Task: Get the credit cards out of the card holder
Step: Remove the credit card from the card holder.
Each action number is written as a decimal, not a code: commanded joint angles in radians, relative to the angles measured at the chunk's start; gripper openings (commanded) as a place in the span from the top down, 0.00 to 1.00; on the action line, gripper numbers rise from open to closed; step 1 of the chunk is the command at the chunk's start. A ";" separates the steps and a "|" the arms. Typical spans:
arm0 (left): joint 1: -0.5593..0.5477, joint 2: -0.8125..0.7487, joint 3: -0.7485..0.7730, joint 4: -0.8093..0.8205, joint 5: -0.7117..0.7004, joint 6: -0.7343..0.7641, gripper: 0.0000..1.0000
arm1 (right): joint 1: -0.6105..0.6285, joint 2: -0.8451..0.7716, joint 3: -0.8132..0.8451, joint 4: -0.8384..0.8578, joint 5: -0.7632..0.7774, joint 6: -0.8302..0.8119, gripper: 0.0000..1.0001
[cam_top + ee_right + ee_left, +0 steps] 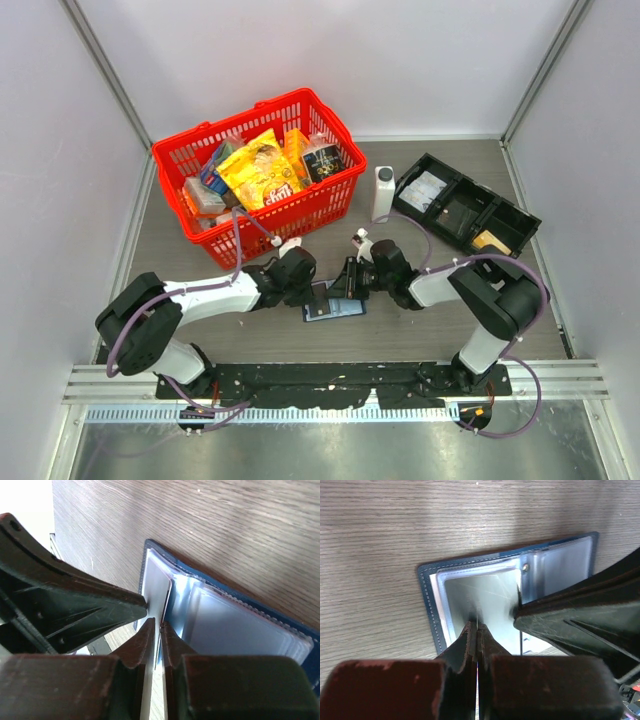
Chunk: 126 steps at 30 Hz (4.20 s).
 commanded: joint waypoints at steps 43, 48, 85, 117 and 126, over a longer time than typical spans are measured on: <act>0.027 0.000 0.007 -0.085 -0.021 0.025 0.95 | -0.024 0.073 -0.032 0.171 -0.073 0.085 0.58; 0.027 0.008 0.006 -0.077 -0.012 0.025 0.98 | -0.021 0.057 -0.034 0.199 -0.086 0.099 0.64; 0.027 0.020 -0.011 0.000 0.056 0.013 1.00 | 0.079 0.244 0.028 0.426 -0.141 0.272 0.56; 0.027 -0.005 -0.006 -0.069 0.004 0.008 1.00 | -0.053 0.242 -0.113 0.717 -0.207 0.395 0.78; 0.027 -0.156 -0.036 -0.005 0.011 -0.005 0.87 | -0.055 0.313 -0.110 0.768 -0.212 0.409 0.90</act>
